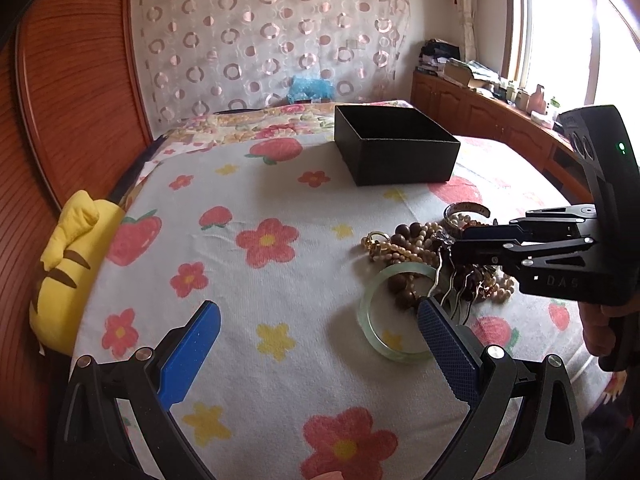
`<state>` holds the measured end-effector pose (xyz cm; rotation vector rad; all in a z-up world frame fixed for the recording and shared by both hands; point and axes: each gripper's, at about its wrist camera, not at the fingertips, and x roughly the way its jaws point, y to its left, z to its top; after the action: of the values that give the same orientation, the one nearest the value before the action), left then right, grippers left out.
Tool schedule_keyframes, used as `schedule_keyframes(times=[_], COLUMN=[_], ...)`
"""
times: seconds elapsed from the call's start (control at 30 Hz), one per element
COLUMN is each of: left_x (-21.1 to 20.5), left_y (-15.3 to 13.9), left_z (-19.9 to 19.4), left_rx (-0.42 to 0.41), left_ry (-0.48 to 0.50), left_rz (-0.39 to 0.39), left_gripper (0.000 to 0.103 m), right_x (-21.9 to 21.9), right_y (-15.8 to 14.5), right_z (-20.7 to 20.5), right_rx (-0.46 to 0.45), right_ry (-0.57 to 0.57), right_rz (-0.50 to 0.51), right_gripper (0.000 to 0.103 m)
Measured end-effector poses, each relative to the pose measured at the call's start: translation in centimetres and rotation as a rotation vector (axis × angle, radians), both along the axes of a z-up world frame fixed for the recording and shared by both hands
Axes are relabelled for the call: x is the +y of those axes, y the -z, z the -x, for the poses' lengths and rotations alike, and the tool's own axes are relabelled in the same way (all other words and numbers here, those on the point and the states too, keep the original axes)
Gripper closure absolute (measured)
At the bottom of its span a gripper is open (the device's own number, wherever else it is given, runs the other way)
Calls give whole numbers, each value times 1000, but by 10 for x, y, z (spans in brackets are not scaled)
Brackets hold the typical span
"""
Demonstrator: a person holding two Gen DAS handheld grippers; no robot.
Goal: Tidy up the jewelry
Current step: 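Lower the right gripper onto the purple-flower hair combs and close, then lift the hair combs with the right gripper while the left gripper grasps the jade bangle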
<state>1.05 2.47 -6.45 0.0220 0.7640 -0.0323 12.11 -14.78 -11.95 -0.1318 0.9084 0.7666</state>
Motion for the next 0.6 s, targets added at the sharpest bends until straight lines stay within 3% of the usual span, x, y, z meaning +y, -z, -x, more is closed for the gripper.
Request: schedule_keyframes(times=[0.3,0.6], left_x=[-2,-2], left_y=[5,7], left_z=[0,-2], left_rx=[8,24], left_ry=[-2,10], left_rz=[4,19], left_gripper=[8,8], right_x=[-2,-17], right_y=[0,-33], right_z=[5,9], right_rx=[15,-130], right_ry=[-15,53], right_rz=[-14,-4], right_gripper=[78,79])
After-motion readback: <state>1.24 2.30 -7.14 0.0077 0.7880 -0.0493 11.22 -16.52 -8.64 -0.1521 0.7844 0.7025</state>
